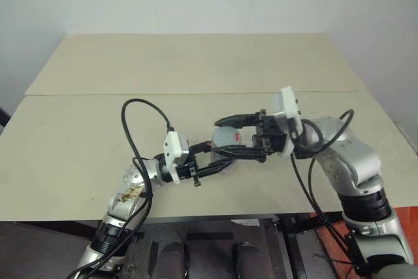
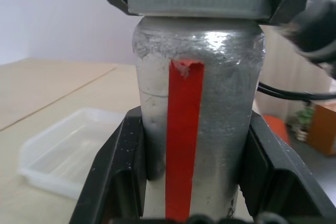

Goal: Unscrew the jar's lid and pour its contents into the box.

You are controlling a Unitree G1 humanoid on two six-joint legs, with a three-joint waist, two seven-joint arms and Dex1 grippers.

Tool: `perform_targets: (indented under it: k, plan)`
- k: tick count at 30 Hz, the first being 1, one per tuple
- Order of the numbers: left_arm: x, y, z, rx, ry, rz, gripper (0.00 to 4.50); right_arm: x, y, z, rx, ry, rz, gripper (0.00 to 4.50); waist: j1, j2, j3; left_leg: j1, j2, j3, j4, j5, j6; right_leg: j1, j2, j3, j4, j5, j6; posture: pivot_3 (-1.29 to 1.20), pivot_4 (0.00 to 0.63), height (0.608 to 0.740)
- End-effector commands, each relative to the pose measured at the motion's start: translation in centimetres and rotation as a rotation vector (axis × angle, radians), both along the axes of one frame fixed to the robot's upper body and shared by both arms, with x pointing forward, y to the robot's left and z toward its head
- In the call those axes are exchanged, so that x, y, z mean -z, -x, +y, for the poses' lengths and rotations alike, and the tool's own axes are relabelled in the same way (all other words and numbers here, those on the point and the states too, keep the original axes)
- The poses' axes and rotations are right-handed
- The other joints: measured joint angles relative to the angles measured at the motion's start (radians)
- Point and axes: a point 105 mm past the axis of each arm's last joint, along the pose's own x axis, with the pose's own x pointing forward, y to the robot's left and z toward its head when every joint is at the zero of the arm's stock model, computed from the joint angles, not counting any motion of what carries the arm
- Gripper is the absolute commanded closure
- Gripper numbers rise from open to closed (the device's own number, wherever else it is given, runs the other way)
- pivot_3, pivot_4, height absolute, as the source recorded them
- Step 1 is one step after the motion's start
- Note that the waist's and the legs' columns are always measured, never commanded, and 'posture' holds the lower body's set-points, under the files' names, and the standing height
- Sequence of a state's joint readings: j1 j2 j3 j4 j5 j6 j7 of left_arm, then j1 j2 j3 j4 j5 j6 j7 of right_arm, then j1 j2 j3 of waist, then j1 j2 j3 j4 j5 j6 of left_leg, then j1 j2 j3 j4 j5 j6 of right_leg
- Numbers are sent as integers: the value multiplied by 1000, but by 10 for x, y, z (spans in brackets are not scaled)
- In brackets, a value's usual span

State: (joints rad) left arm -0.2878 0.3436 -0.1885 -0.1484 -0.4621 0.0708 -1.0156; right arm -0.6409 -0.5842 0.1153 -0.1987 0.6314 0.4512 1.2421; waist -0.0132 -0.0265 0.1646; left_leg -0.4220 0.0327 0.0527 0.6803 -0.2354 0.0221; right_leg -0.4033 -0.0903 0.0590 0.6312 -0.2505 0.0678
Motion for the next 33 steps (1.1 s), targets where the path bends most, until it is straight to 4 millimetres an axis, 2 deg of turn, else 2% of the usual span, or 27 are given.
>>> perform_targets:
  k: [1, 8, 10, 14, 15, 24, 33]
  plan:
    - [-18, 11, -6, 80, 25, -79, 2565, -2, -1, -11, -102, 48, -71, 1726, 0, 0, 0, 0, 0, 0, 0, 0, 0, 0, 0, 0, 0, 0, 0, 0, 150, 740]
    - [-16, 9, -8, 81, 16, -91, 2565, 3, -10, -12, -185, 84, -109, 1726, 0, 0, 0, 0, 0, 1, 0, 0, 0, -1, 0, 0, 0, 0, 0, 0, 150, 740]
    - [-15, 8, -8, 73, 15, -92, 2565, 4, -14, -11, -173, 95, -104, 1014, 0, 0, 0, 0, 0, 1, 0, 0, 0, 0, 0, 0, 0, 0, 0, 0, 150, 740]
    - [-14, 8, -8, 56, 22, -90, 2565, 0, -13, -12, -181, 70, -106, 97, 4, 0, 0, 0, 0, 1, 0, 0, 0, 0, 0, 0, 0, 0, 0, 0, 150, 740]
    - [-13, 8, -8, 53, 23, -90, 2565, -2, -12, -12, -179, 54, -117, 36, 3, 0, 0, 0, 0, 1, 0, 0, 0, -1, 0, 0, 0, 0, 0, 0, 150, 740]
    - [-8, 0, -8, -5, 48, -74, 2565, -17, -6, -16, -68, -21, -185, 36, 4, 0, 0, 0, 0, 0, 0, 0, 0, -1, -1, 0, 0, 0, 0, 0, 150, 740]
    - [-7, -15, -10, -109, 85, -48, 2565, -12, 5, -16, 56, -6, -191, 36, 1, 0, 0, 0, 0, -1, 0, 0, 0, -1, -1, 0, 1, 0, 0, 0, 150, 740]
